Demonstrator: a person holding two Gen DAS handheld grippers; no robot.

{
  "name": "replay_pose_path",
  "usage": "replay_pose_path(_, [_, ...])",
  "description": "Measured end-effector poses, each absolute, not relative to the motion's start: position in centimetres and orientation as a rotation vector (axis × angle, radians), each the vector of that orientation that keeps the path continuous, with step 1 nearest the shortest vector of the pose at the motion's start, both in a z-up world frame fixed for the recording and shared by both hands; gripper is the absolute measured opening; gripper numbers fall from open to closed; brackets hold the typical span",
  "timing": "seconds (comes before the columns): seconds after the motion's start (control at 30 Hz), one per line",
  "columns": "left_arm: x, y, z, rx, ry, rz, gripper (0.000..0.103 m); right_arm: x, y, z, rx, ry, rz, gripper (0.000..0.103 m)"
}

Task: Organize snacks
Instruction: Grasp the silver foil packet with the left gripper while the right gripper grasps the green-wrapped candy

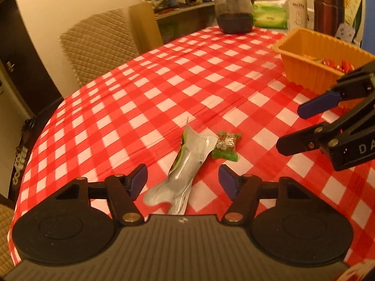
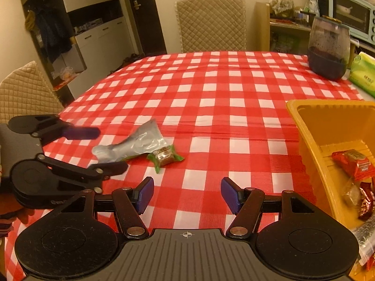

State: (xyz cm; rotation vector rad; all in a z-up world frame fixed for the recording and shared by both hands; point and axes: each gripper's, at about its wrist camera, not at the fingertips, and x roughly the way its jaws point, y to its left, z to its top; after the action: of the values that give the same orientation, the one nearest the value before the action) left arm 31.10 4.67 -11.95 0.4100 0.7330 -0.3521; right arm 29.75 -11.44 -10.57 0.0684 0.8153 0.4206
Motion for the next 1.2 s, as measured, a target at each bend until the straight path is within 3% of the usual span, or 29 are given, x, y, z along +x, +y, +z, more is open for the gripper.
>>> replay_pose_path(0.4, [33.4,5.0,-13.0,0.36,0.81,-0.357,0.025,31.3,-10.3,-11.0,0.092,0.813,0.432,0.064])
replay_pose_path(0.67, [33.6,8.6,-12.1,0.128,0.874,-0.234,0.024,32.5,-8.3,-12.0,0.094,0.804,0.486,0.063])
replay_pose_path(0.77, [33.7,9.4,-11.7,0.102,0.877,-0.224,0.024,33.1,-7.9,-12.5,0.133,0.824,0.508,0.046])
replay_pose_path(1.2, [33.7,9.9,-12.1,0.105,0.898,-0.226,0.024,34.3,-4.8,-13.5,0.044,0.76,0.471,0.046])
